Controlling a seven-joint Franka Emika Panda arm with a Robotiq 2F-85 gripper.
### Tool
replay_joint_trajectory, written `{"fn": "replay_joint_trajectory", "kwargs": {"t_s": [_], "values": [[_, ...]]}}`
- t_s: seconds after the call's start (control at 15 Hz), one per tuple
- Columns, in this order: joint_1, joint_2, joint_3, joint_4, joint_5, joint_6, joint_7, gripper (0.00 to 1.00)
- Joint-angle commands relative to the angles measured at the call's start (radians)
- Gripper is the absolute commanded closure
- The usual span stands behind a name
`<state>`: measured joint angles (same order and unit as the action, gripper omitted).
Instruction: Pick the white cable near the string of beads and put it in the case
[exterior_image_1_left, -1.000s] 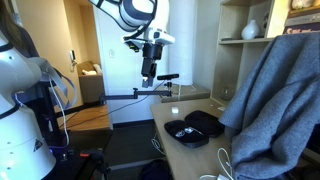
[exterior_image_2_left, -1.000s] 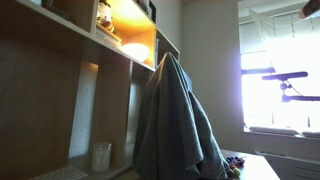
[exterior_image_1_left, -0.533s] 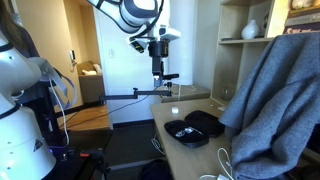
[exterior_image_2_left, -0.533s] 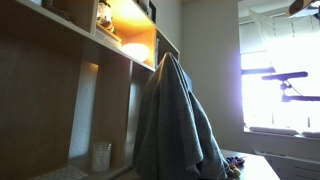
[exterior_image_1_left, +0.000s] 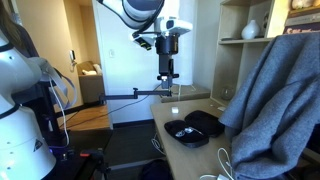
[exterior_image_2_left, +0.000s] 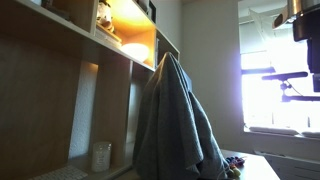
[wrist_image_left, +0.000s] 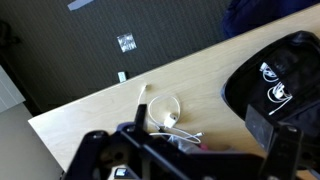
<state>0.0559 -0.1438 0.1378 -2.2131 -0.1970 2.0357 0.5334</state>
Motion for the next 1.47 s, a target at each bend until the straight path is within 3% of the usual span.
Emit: {"fn": "replay_joint_trajectory", "kwargs": {"t_s": [0.0, 0.2, 0.87, 1.4], "values": [[-0.027, 0.02, -0.04, 0.037, 0.021, 0.007, -0.032, 0.0], [-0.043, 0.016, -0.072, 0.04, 0.034, 0.011, -0.036, 0.0], [-0.039, 0.01, -0.054, 0.023, -0.005, 0.01, 0.019, 0.0], [-0.05, 0.232, -0.097, 0.215, 0.001, -0.049, 0.017, 0.0]]}}
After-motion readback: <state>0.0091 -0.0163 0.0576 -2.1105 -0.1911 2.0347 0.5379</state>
